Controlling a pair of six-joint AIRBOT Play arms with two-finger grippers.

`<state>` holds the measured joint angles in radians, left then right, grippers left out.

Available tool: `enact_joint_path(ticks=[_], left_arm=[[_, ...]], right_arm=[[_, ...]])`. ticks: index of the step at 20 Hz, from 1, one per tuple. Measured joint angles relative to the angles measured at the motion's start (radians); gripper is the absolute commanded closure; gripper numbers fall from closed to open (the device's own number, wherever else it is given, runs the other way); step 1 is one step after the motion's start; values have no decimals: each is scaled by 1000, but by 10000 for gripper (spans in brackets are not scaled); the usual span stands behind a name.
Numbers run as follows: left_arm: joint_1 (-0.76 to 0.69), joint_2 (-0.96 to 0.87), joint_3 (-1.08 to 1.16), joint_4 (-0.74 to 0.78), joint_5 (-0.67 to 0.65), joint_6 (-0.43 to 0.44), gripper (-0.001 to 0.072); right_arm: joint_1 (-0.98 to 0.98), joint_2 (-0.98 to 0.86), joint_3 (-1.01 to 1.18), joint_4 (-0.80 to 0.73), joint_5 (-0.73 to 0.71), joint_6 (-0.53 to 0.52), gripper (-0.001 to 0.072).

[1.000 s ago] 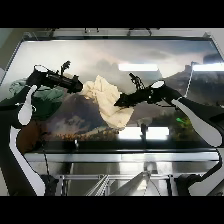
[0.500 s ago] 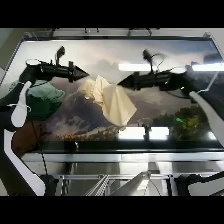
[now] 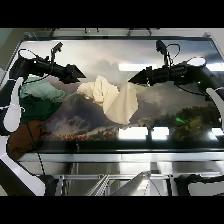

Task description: Fold the shirts.

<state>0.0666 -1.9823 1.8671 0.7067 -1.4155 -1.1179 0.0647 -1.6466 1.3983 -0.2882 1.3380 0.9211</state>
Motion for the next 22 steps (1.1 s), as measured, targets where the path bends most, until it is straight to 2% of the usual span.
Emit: enact_joint_path(ticks=[3,6,7,8,9,13,16,19,22], left_arm=[[-4,-16,0,154,72,-31,-8],[-18,-62,0,208,79,-49,3],[-32,-80,0,214,71,-47,78],[-48,-94,0,219,66,-43,523],[-65,-105,0,219,66,-35,696],[-122,-103,64,218,68,-23,697],[-119,-9,150,211,27,-65,697],[-82,203,155,210,17,-105,696],[-29,467,95,208,66,-120,693]], right_arm=[[-7,-10,-2,-18,-3,2,700],[-20,-14,-2,-26,-4,-2,700],[-26,-14,-2,-27,-4,-4,700],[-33,-14,-2,-27,-4,-6,701],[-43,-14,-2,-25,-3,-6,700],[-129,31,3,30,63,-7,701],[-257,131,6,87,117,-9,700],[-415,268,6,189,135,-9,700],[-541,410,6,325,138,-9,700]])
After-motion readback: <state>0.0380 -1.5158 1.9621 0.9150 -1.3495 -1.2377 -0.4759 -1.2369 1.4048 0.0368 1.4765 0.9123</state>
